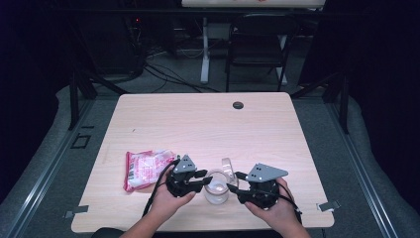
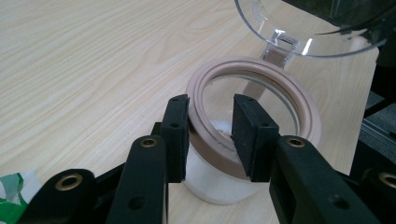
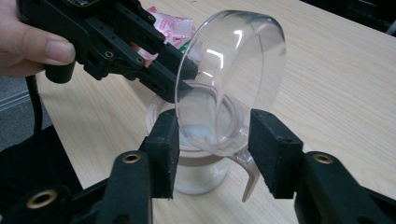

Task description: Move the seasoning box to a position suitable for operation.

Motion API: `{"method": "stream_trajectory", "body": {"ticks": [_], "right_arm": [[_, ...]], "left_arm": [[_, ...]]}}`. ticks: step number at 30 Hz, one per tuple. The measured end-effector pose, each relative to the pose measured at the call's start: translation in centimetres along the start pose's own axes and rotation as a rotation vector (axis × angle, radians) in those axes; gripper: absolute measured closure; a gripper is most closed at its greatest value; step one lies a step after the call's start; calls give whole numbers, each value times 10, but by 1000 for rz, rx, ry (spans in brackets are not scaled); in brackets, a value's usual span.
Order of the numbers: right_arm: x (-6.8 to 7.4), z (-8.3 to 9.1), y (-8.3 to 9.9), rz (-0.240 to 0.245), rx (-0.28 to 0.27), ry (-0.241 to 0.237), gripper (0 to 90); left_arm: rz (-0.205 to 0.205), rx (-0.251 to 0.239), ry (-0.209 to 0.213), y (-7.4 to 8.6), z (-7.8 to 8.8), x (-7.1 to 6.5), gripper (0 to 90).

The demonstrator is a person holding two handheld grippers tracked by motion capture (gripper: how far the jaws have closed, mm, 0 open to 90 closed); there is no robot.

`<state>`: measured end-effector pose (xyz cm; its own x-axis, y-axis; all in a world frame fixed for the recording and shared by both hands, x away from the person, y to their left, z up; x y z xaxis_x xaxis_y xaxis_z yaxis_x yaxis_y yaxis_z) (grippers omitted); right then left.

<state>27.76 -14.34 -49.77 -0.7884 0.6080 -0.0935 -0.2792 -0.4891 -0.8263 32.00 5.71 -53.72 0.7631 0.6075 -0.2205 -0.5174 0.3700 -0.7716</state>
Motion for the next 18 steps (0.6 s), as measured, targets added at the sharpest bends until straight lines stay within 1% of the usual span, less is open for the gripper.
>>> {"method": "stream_trajectory", "body": {"ticks": [4,10,12,15,18], "right_arm": [[-6,5,1,5,12,30,604],[-15,10,3,-10,18,35,622],[-18,11,4,-15,20,48,625],[-23,12,7,-29,28,46,619],[-25,11,9,-42,29,41,617]], "left_arm": [[-2,-15,-6,0,0,-1,674],[-7,-23,-10,0,0,-1,675],[-4,-24,-11,0,0,-2,676],[-12,-21,-15,0,0,-2,675],[-7,-22,-16,0,0,-2,676]]}}
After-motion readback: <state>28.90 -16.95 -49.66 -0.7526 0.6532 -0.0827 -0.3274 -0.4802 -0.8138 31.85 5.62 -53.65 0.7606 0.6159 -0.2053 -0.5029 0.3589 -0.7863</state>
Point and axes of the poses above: each handheld gripper's, and its own axes: z roughly backward along the jaws, y roughly out of its underside, x roughly to its left, the point moved 4 cm from there along -z, roughly forward along the jaws, and after that the axes turned 6 degrees about z, right-handed, at the moved point
